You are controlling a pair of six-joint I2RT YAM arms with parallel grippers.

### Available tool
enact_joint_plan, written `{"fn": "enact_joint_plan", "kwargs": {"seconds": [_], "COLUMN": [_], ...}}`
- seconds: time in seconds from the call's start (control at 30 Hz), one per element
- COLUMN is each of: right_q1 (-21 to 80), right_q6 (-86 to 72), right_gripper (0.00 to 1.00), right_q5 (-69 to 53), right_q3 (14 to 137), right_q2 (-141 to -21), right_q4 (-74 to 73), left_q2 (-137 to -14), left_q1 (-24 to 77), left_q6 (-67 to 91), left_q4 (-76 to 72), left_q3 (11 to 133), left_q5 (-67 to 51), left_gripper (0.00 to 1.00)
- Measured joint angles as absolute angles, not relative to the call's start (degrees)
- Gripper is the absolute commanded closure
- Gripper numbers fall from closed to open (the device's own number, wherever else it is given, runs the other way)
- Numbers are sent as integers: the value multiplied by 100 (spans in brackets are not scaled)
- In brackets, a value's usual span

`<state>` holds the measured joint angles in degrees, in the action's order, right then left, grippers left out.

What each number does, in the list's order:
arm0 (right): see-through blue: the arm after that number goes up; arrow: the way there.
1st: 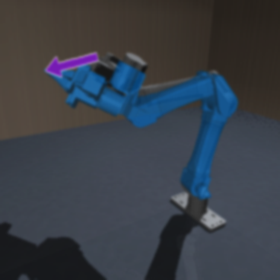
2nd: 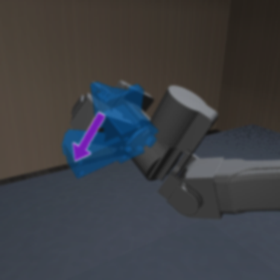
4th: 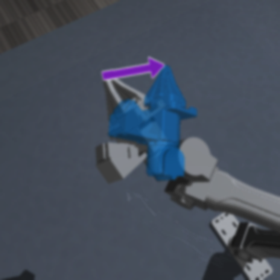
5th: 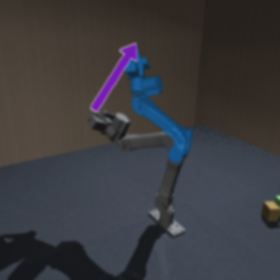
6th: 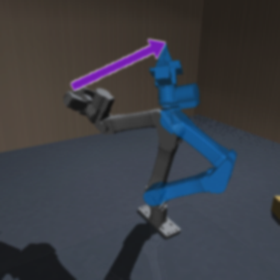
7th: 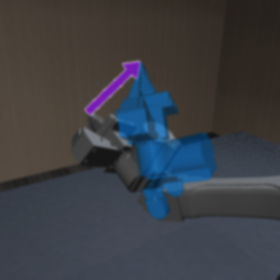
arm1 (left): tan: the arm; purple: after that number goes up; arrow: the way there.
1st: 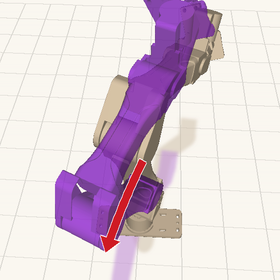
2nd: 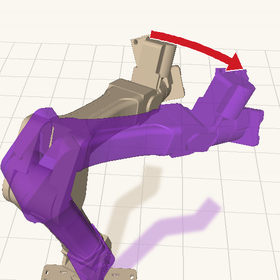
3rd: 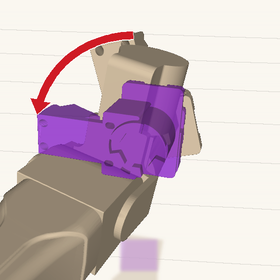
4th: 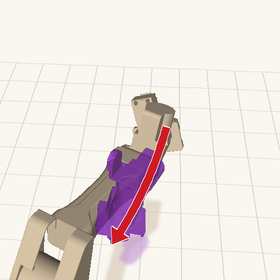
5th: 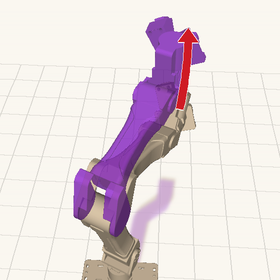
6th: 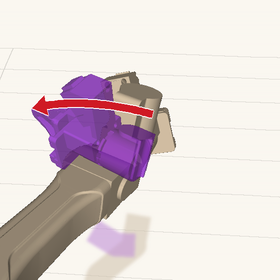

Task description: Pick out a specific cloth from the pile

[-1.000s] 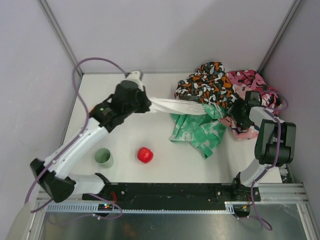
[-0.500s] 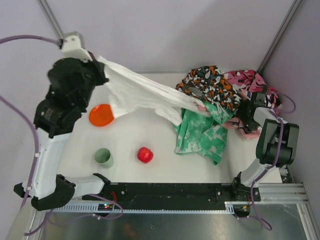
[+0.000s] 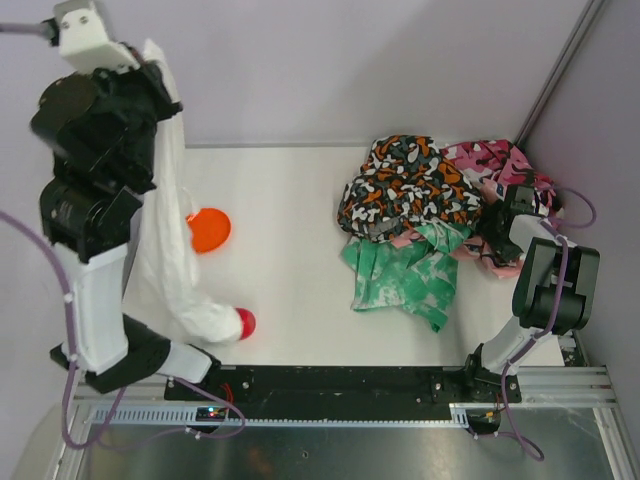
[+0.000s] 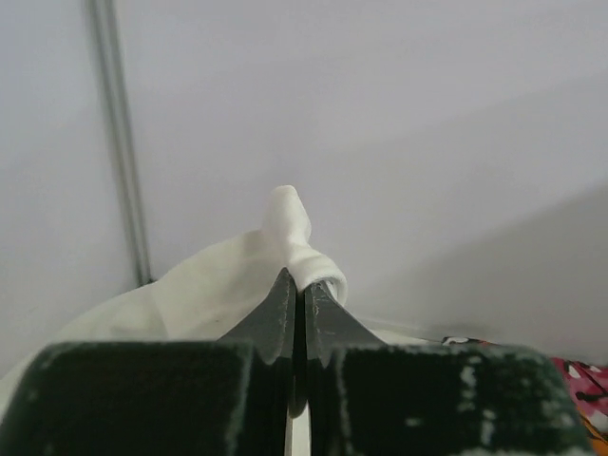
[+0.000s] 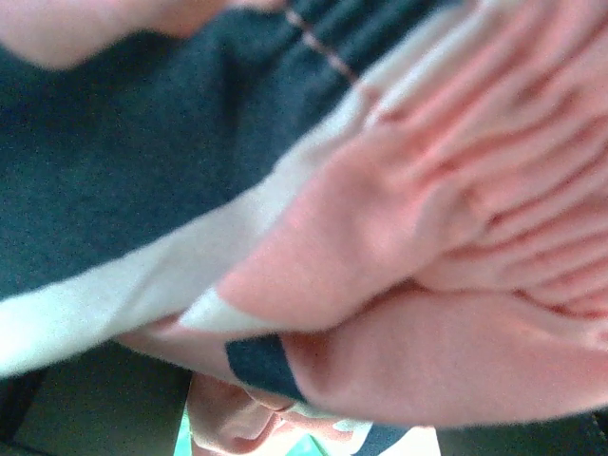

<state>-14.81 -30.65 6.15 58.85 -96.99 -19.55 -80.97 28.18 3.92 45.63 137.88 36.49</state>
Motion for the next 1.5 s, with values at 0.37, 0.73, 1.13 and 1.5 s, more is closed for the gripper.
{"fn": "enact_joint_plan", "kwargs": {"seconds": [0.37,0.73,1.13,1.5], "right_q1": [-1481,-1424,-1380,-1358], "right_q6": [-2869,-2716,-2672,-2672], "right_gripper": [11,10,10,9], "right_q5": [521,473,471,475], "right_q3": [5885,5885,5885,5885], "right_q2": [-9651,-9535,-9535,-9535], "right_q4": [-1955,-1957,-1957,-1959], "left_q2": [-9201,-9448,-10060,-10062], "left_q1": [2810,2810,2781,2460], "left_q6": [609,648,528,276], "left_q4": [4556,3868,3651,3546], "left_q3": [14626,14857,14365,13874], "left_q5": [1828,1455,2220,3236], "left_gripper": [99,99,99,99]}}
